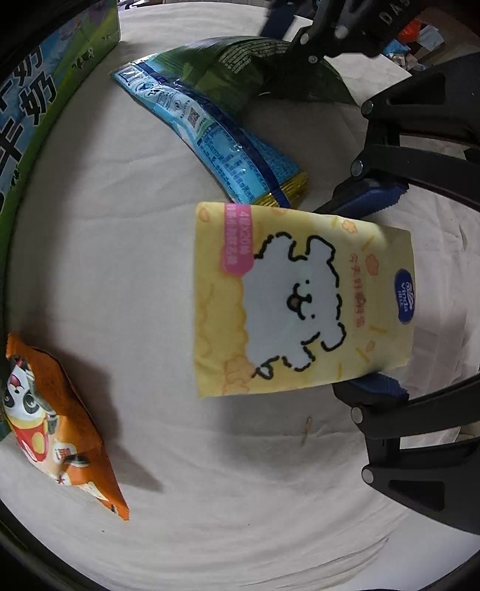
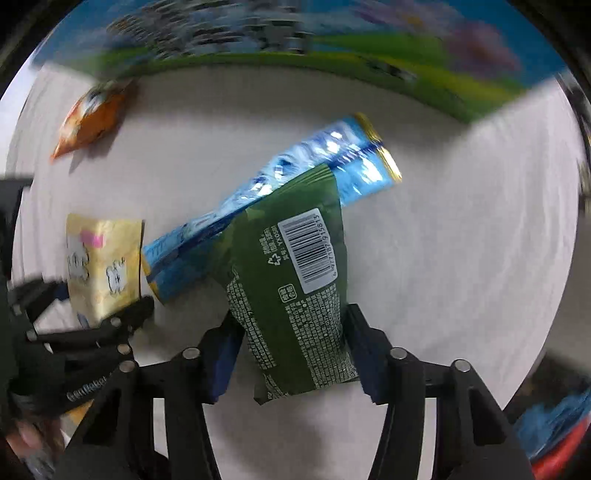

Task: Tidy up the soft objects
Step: 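Carry tissue pack and green bag into the box and release both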

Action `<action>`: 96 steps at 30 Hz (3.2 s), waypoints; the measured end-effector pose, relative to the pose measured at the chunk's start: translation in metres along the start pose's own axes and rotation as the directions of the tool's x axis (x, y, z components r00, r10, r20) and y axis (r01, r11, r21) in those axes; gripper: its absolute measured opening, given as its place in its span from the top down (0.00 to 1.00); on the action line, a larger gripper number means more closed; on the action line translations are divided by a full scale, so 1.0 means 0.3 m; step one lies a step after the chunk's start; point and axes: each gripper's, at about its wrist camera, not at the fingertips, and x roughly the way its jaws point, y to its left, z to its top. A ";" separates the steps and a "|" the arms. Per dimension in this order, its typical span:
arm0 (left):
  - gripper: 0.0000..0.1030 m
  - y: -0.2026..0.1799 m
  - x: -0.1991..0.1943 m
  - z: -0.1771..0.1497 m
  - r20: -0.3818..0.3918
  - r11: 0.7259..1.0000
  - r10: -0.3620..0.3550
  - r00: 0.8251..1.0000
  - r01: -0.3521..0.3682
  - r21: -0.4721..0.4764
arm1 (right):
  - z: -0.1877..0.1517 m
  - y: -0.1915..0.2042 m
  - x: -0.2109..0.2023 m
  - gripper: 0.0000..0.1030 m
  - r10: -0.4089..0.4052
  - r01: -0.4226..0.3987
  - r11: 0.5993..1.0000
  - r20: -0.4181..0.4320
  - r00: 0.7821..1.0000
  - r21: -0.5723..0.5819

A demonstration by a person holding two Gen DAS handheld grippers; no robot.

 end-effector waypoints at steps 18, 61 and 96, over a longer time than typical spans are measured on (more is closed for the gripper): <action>0.42 -0.063 -0.134 0.144 0.070 0.999 0.019 0.997 -0.020 0.025 | -0.028 0.095 0.096 0.60 0.037 -0.029 0.995 -0.082 0.996 0.094; 0.42 0.026 -0.850 0.843 0.307 0.984 -0.174 0.936 0.150 0.098 | 0.566 0.070 -0.485 0.63 0.026 -0.055 0.990 0.215 0.976 0.133; 0.04 0.023 -0.710 1.066 0.207 0.987 -0.155 0.966 0.140 0.084 | 0.616 0.042 -0.315 0.09 0.011 -0.020 0.989 0.062 0.998 0.149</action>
